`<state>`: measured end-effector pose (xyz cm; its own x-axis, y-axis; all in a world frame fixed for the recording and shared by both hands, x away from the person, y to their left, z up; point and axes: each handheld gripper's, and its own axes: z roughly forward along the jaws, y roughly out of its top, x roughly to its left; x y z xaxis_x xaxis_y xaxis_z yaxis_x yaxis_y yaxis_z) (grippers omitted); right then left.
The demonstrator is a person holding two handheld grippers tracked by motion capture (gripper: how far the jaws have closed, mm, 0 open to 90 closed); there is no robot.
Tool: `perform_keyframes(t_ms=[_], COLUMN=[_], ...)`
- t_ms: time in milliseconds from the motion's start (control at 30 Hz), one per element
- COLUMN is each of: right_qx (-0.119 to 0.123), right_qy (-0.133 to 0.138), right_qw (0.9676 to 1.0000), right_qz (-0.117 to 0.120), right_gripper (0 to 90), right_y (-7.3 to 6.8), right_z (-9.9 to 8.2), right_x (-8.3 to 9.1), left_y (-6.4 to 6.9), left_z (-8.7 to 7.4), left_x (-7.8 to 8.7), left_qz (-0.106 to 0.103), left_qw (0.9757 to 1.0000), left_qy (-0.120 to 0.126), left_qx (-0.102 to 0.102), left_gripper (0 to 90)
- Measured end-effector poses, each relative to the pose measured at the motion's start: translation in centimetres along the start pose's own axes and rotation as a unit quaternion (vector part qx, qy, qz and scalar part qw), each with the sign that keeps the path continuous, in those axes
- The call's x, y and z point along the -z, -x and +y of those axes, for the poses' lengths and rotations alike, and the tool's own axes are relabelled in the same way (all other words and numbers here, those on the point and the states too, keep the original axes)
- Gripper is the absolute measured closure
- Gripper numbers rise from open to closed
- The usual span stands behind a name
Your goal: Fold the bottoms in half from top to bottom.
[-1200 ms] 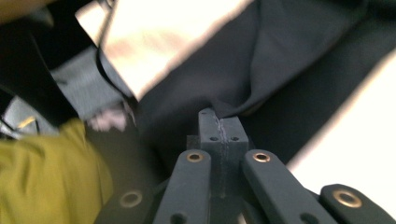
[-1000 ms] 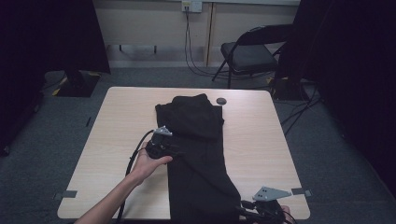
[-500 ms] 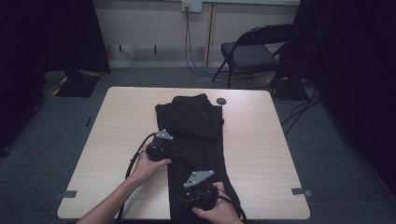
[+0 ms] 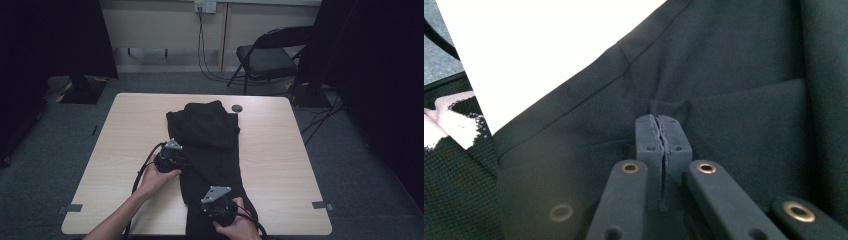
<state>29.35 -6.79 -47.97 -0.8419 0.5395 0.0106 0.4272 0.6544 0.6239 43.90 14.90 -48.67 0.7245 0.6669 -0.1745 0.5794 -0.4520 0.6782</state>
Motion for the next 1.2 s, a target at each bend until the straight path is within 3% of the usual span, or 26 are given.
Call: perform_keyframes(t_ms=[133, 200, 267, 333, 433, 567, 633, 700, 767, 833, 900, 967, 1000, 1100, 1133, 1167, 1200], right_qx=[-0.004, -0.025, -0.016, -0.024, -0.003, 0.027, 0.016, 0.026, 0.027, 0.019, 0.013, 0.004, -0.008, -0.038, -0.050, -0.067, -0.080], right_qy=[0.035, 0.047, 0.052, 0.059, 0.067, 0.088, 0.108, 0.101, 0.088, 0.072, 0.080, 0.087, 0.089, 0.095, 0.095, 0.084, 0.084], right_qw=[0.9993, 0.9976, 0.9978, 0.9963, 0.9959, 0.9897, 0.9843, 0.9832, 0.9827, 0.9857, 0.9847, 0.9893, 0.9913, 0.9931, 0.9935, 0.9935, 0.9930], right_qz=[0.012, 0.045, 0.039, 0.058, 0.061, 0.109, 0.139, 0.150, 0.160, 0.151, 0.154, 0.117, 0.097, 0.058, 0.039, 0.038, 0.018], right_gripper=[87.9, 84.9, 89.3, 89.6, 90.0, 89.9, 89.7, 88.6, 81.7, 74.9, 67.6, 64.2, 64.1, 61.6, 61.0, 60.7, 60.3], right_y=[-0.6, -0.4, -0.7, -0.9, -2.2, -4.3, -4.8, -5.2, -5.3, -5.0, -3.9, -2.4, -0.8, 3.8, 5.6, 7.3, 8.7], right_z=[0.5, 0.7, 0.6, 0.3, 0.2, 0.7, 1.1, 1.4, 1.1, 0.8, 0.7, 1.2, 1.6, 2.3, 2.4, 2.5, 2.6], right_x=[1.3, 2.1, 2.8, 3.2, 4.0, 5.2, 5.8, 5.8, 4.9, 4.2, 4.4, 4.9, 5.0, 4.1, 3.5, 2.6, 1.7], left_y=[-0.2, -0.2, -0.2, -0.2, -0.3, -0.7, -0.9, -1.3, -2.1, -2.9, -3.3, -3.3, -3.2, -2.3, -1.9, -1.6, -1.4], left_z=[0.0, 0.0, 0.0, 0.1, 0.1, 0.0, 0.0, 0.1, 0.2, 0.3, 0.2, 0.1, 0.1, 0.4, 0.4, 0.5, 0.5], left_x=[0.0, 0.0, 0.0, 0.0, 0.0, 0.2, 0.5, 1.2, 2.6, 4.2, 5.0, 4.8, 4.4, 2.7, 2.0, 1.5, 1.0], left_qz=[-0.003, 0.000, 0.002, 0.005, 0.004, 0.000, 0.004, 0.006, 0.012, 0.011, 0.001, 0.007, 0.008, 0.001, -0.002, 0.001, 0.006], left_qw=[1.0000, 1.0000, 1.0000, 1.0000, 1.0000, 0.9999, 0.9996, 0.9995, 0.9983, 0.9949, 0.9928, 0.9946, 0.9949, 0.9974, 0.9985, 0.9993, 0.9993], left_qy=[0.000, 0.000, 0.000, -0.001, -0.001, 0.000, -0.001, 0.002, 0.034, 0.078, 0.095, 0.079, 0.076, 0.052, 0.037, 0.024, 0.023], left_qx=[-0.002, -0.001, 0.003, 0.000, 0.004, 0.017, 0.027, 0.031, 0.046, 0.063, 0.072, 0.066, 0.066, 0.050, 0.040, 0.028, 0.030], left_gripper=[61.5, 61.5, 61.5, 61.5, 61.5, 61.0, 60.0, 55.1, 55.2, 55.2, 55.5, 56.0, 56.6, 56.6, 56.5, 56.3, 56.3])
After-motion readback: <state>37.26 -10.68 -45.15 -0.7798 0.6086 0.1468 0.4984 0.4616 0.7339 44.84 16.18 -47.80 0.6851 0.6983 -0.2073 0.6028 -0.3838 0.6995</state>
